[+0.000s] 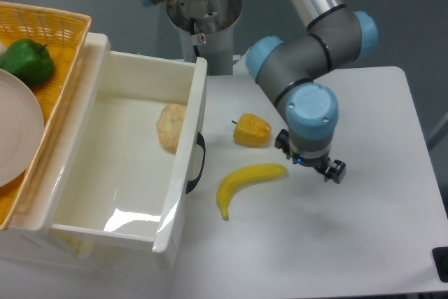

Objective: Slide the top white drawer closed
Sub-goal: 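Move the gripper from the red pepper toward the open white drawer's front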

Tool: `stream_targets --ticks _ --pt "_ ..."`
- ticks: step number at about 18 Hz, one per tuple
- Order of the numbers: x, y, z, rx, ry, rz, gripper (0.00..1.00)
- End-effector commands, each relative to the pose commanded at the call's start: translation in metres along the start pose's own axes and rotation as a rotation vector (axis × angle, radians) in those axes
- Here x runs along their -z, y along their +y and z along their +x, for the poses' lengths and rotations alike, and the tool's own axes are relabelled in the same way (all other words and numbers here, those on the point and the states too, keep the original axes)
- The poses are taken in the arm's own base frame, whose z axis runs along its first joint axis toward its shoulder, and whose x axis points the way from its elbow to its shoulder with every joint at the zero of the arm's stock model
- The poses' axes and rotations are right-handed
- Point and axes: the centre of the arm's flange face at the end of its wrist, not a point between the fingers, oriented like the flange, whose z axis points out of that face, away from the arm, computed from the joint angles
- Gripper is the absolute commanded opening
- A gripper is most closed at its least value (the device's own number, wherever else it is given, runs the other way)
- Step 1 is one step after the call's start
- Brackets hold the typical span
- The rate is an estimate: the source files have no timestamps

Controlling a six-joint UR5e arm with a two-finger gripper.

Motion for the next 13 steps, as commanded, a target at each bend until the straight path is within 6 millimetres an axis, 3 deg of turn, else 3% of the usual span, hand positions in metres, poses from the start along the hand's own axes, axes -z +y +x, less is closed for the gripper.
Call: stream_targets --ticks 2,4,6,9,13 --pt "0.006 -0.005 0.003 0.060 0.036 0.066 0.74" --pt "0.010 -0.008 0.008 0.164 0.079 0.118 0.43" --pt "0.011 -0.013 0.012 0.252 0.126 0.163 0.19" --pt "0.013 -0.018 0.017 0.298 0.159 0.184 0.06" --pt "0.022 -0.015 0.037 0.333 0.241 0.211 0.05"
